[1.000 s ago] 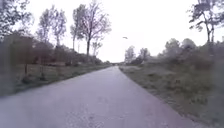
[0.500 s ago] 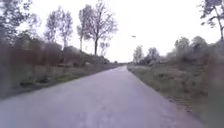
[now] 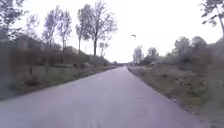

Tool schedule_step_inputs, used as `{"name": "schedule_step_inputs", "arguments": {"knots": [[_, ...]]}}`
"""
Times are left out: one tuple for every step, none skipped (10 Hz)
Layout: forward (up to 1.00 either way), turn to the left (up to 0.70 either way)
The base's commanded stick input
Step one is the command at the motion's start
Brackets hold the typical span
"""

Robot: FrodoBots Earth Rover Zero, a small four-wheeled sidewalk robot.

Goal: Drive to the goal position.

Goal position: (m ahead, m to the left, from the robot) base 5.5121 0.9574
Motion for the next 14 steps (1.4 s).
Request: {"name": "schedule_step_inputs", "arguments": {"knots": [[1.0, 0.0], [1.0, -0.03], [1.0, -0.34], [1.0, -0.4], [1.0, -0.29], [1.0, 0.0], [1.0, 0.0], [1.0, 0.0], [1.0, 0.0], [1.0, 0.0], [1.0, 0.0], [1.0, 0.0], [1.0, 0.0], [1.0, 0.0]]}}
